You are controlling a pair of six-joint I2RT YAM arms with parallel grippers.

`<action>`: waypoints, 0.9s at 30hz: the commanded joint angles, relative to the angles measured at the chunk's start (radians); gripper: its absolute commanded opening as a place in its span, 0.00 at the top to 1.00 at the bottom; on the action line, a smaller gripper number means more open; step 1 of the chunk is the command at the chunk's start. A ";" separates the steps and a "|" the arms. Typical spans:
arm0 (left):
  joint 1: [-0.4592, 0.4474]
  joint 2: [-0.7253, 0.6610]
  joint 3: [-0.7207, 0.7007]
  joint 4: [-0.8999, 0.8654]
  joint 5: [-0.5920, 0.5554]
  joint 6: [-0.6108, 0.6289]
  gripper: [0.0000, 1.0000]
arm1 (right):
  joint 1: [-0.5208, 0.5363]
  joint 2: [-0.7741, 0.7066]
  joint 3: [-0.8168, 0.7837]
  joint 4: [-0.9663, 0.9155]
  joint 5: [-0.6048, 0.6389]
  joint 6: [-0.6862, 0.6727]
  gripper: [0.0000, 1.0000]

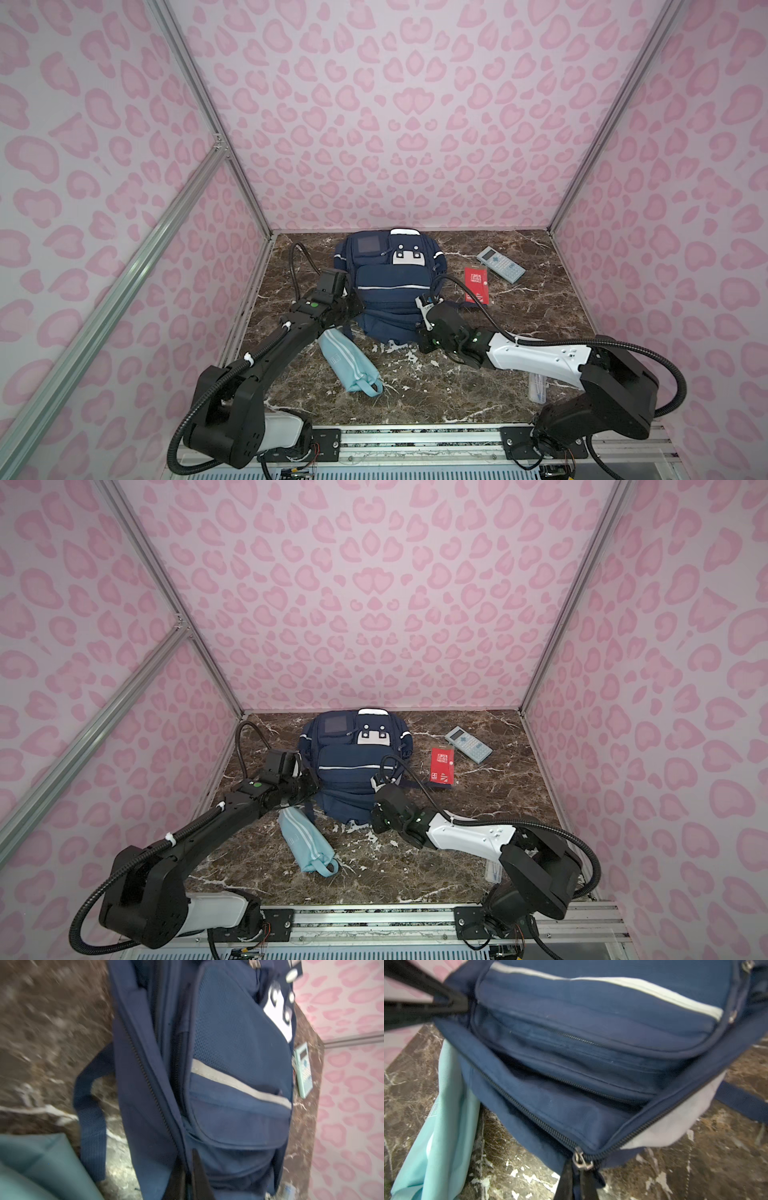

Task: Pack books, pencil case, and school supplies into a backpack
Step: Zip the student bag at the center of the table.

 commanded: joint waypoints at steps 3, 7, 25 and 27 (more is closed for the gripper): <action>0.074 -0.039 0.028 0.054 -0.063 0.057 0.67 | 0.069 0.163 0.218 -0.022 0.031 0.018 1.00; 0.074 -0.173 -0.076 -0.008 -0.110 0.062 0.42 | 0.069 0.276 0.368 0.007 0.018 0.028 1.00; 0.026 -0.223 -0.318 0.325 0.193 -0.168 0.59 | 0.112 0.311 0.366 0.065 -0.077 -0.051 1.00; 0.025 -0.248 -0.331 0.307 0.184 -0.167 0.57 | 0.108 0.310 0.360 0.067 -0.077 -0.043 1.00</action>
